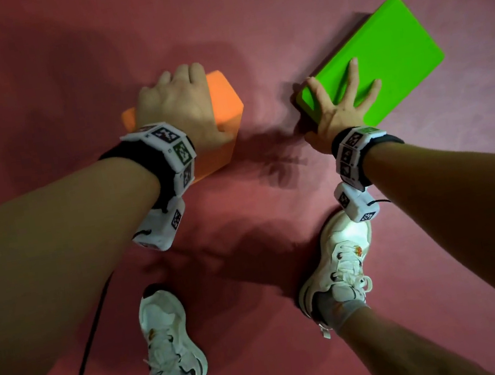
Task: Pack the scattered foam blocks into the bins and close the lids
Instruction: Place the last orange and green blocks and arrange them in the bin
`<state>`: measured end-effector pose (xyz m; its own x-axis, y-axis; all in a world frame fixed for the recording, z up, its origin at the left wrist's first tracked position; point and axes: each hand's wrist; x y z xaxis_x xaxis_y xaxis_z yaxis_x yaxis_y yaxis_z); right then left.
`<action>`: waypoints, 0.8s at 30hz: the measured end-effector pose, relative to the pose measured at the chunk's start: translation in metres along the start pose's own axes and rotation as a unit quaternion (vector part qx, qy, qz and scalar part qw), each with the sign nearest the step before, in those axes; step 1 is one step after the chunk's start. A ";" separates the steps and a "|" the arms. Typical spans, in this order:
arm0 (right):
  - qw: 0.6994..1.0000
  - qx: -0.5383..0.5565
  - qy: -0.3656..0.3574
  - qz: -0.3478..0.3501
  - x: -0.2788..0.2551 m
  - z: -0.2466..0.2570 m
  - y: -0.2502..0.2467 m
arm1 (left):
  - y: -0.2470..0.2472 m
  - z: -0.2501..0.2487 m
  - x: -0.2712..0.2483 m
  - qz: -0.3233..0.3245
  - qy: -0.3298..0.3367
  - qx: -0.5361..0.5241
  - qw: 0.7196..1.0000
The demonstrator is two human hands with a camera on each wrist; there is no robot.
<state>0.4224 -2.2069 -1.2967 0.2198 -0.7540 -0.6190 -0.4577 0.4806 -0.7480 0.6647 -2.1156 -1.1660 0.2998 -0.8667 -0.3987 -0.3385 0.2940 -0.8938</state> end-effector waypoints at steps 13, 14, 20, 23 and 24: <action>0.978 0.030 -0.202 0.049 -0.128 -0.002 -0.084 | 0.004 -0.051 -0.030 0.057 -0.012 0.030 0.998; 0.973 0.043 -0.213 0.072 -0.137 0.000 -0.088 | 0.003 -0.044 -0.037 0.060 -0.026 0.015 0.998; 0.954 0.070 -0.256 0.138 -0.159 0.025 -0.094 | -0.003 0.005 -0.075 0.135 -0.086 -0.105 0.981; 0.954 0.049 -0.263 0.137 -0.158 0.037 -0.091 | 0.002 0.021 -0.088 0.134 -0.117 -0.154 0.972; 0.954 0.047 -0.261 0.137 -0.157 0.039 -0.092 | 0.006 0.026 -0.092 0.134 -0.125 -0.169 0.968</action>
<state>0.4636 -2.1148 -1.1403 0.5137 -0.2792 -0.8113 -0.4856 0.6850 -0.5431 0.6580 -2.0239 -1.1401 0.3529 -0.6406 -0.6820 -0.6944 0.3092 -0.6497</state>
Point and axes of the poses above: each hand's wrist, its own x-axis towards the middle knuckle, its own y-axis out of the palm, z = x × y, and after that the axes turned 14 degrees about -x, right-handed
